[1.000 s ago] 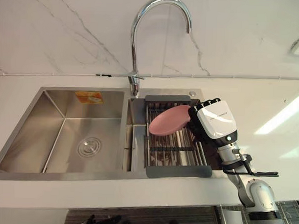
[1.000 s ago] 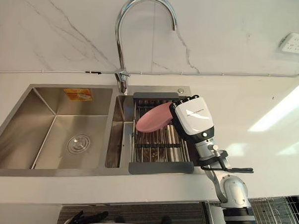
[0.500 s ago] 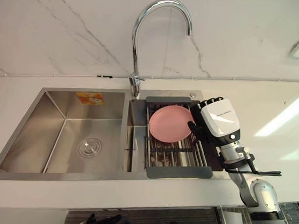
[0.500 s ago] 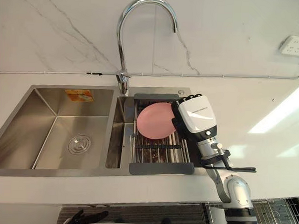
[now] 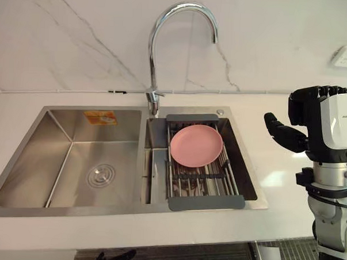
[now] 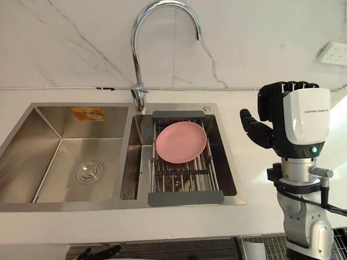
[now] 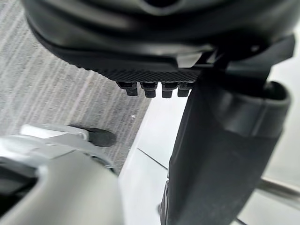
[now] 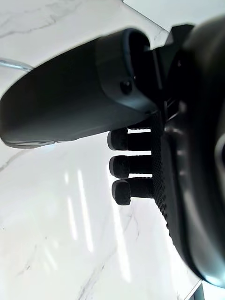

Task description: Walk over to the sink, pick up the cup, carry it to the dishwasher, place the cup inside the dishwasher, then close the dishwasher door

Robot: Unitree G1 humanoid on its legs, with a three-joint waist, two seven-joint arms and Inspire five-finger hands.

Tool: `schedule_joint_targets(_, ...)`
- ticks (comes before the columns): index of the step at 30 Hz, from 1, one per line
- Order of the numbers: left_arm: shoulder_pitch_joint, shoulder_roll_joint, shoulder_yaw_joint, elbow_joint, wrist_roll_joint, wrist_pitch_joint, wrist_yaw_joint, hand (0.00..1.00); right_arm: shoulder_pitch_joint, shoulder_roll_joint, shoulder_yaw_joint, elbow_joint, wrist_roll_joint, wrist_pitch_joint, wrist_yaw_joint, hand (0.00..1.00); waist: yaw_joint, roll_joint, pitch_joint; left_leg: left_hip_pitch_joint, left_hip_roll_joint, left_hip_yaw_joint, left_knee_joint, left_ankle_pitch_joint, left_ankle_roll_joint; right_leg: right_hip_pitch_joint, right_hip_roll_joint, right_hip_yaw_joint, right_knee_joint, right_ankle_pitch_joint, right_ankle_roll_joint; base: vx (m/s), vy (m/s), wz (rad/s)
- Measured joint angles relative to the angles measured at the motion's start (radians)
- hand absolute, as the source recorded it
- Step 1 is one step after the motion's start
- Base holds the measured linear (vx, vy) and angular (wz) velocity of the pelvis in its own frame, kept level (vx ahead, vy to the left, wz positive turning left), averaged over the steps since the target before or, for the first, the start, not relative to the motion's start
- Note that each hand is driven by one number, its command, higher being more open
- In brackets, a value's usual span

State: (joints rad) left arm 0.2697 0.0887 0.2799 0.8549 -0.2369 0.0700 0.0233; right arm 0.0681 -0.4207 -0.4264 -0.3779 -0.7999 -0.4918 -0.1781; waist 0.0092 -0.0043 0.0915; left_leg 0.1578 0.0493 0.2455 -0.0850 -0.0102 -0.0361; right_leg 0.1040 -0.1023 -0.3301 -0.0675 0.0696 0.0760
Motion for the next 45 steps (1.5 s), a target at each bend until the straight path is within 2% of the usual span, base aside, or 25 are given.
schedule_joint_targets(5,0.001,-0.002,0.004,-0.037,0.0,0.014,-0.005,1.0,0.064,0.0,0.022,-0.065,0.072,-0.03,0.215,1.0,-0.005,-0.002,-0.005,0.0,0.0,0.006,0.0,-0.001,0.0,-0.005,0.0,0.006,0.001,-0.001,0.001,-0.01,-0.003,-0.03)
schedule_joint_targets(12,0.006,-0.001,-0.002,-0.047,-0.013,0.028,-0.005,1.0,0.088,-0.003,0.126,-0.065,0.071,-0.022,0.371,1.0,-0.005,-0.003,-0.005,-0.01,0.0,0.009,0.001,-0.001,0.002,-0.019,0.0,0.01,0.005,-0.001,0.001,0.0,0.0,-0.01)
schedule_joint_targets(20,0.01,0.006,-0.024,-0.063,-0.018,0.034,-0.003,1.0,0.098,-0.012,0.184,-0.033,0.048,-0.013,0.377,1.0,-0.001,-0.008,-0.002,-0.015,-0.002,0.006,0.009,-0.007,0.004,-0.019,-0.004,0.007,0.009,-0.005,0.004,-0.02,-0.007,0.01)
schedule_joint_targets(30,0.007,0.02,-0.068,-0.064,-0.018,0.034,0.004,1.0,0.099,-0.038,0.283,0.105,-0.073,-0.003,0.366,1.0,0.005,-0.009,0.001,-0.029,-0.002,-0.007,0.012,-0.007,0.005,-0.029,-0.005,-0.006,0.017,-0.014,0.002,-0.02,-0.023,0.04)
schedule_joint_targets(45,-0.004,0.041,-0.111,-0.063,-0.02,0.028,0.012,1.0,0.088,-0.046,0.375,0.252,-0.191,0.006,0.155,1.0,0.013,-0.004,0.004,-0.045,0.001,-0.026,0.026,-0.009,0.005,-0.029,-0.006,-0.023,0.019,-0.017,0.002,-0.04,-0.021,0.03)
